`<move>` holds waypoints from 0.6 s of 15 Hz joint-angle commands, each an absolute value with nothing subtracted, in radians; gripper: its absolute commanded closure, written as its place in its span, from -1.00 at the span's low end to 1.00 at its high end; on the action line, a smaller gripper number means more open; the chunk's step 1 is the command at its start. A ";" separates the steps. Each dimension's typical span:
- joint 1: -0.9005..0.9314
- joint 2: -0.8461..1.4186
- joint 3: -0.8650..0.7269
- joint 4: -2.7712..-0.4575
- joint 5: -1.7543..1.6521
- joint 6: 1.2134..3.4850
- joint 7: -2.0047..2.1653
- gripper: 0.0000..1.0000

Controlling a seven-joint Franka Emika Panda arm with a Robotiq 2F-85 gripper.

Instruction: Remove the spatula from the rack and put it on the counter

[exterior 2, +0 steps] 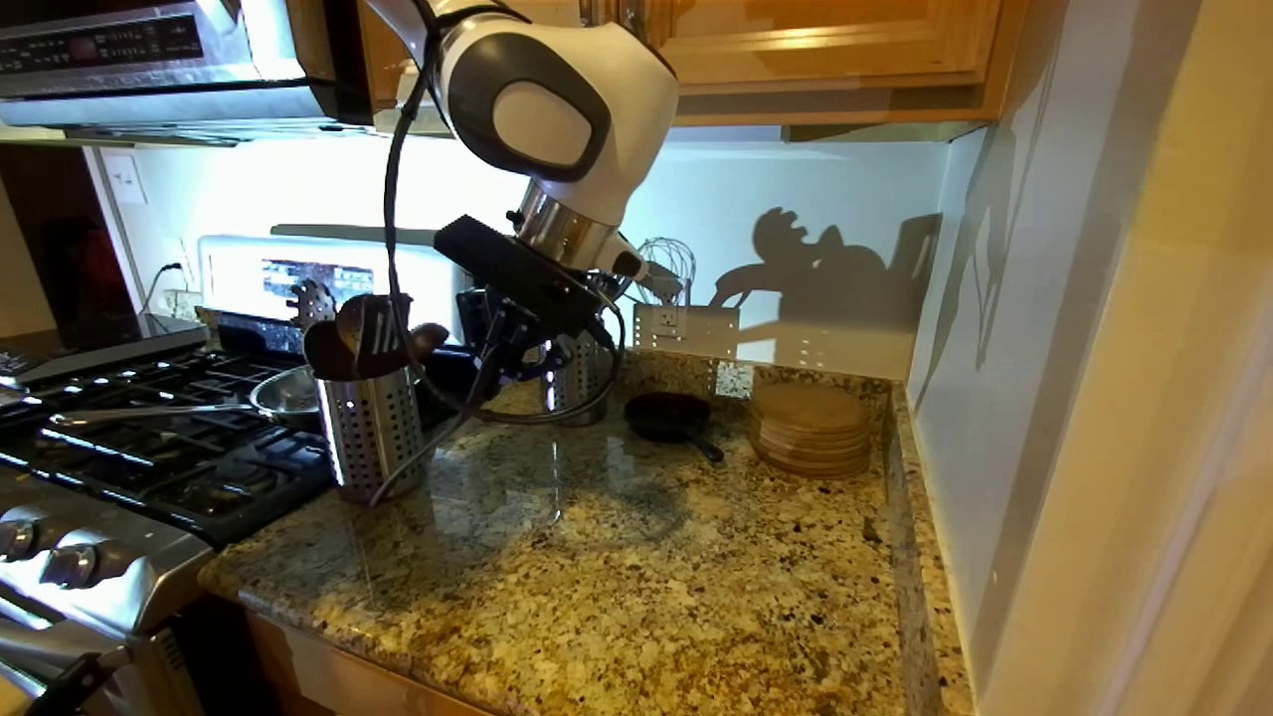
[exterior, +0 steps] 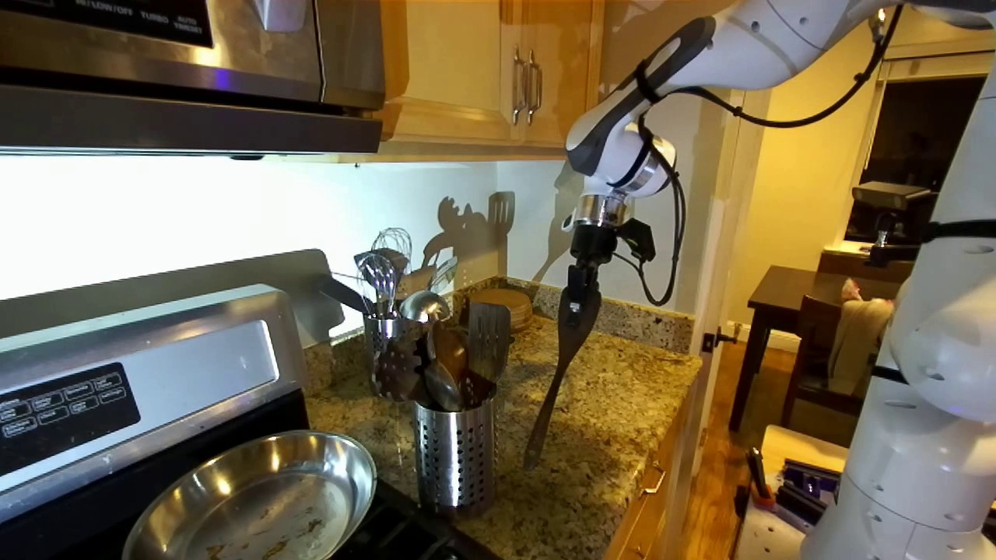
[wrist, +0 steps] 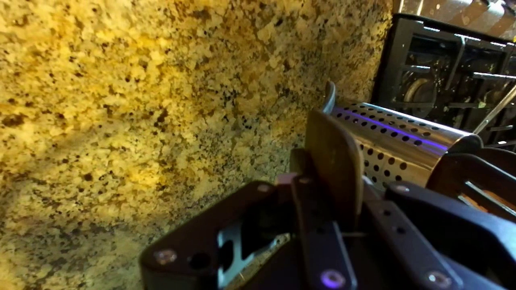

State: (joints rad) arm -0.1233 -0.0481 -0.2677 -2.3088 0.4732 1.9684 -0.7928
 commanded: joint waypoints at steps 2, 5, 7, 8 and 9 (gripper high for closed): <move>-0.149 -0.040 -0.246 -2.307 0.476 1.967 -0.801 0.83; -0.149 -0.040 -0.246 -2.307 0.478 1.967 -0.802 0.83; -0.149 -0.040 -0.246 -2.307 0.478 1.967 -0.802 0.83; -0.149 -0.040 -0.246 -2.307 0.478 1.967 -0.802 0.83; -0.152 -0.032 -0.250 -2.300 0.477 1.960 -0.808 0.89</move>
State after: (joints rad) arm -0.1267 -0.0408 -0.2675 -2.3088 0.4779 1.9690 -0.8023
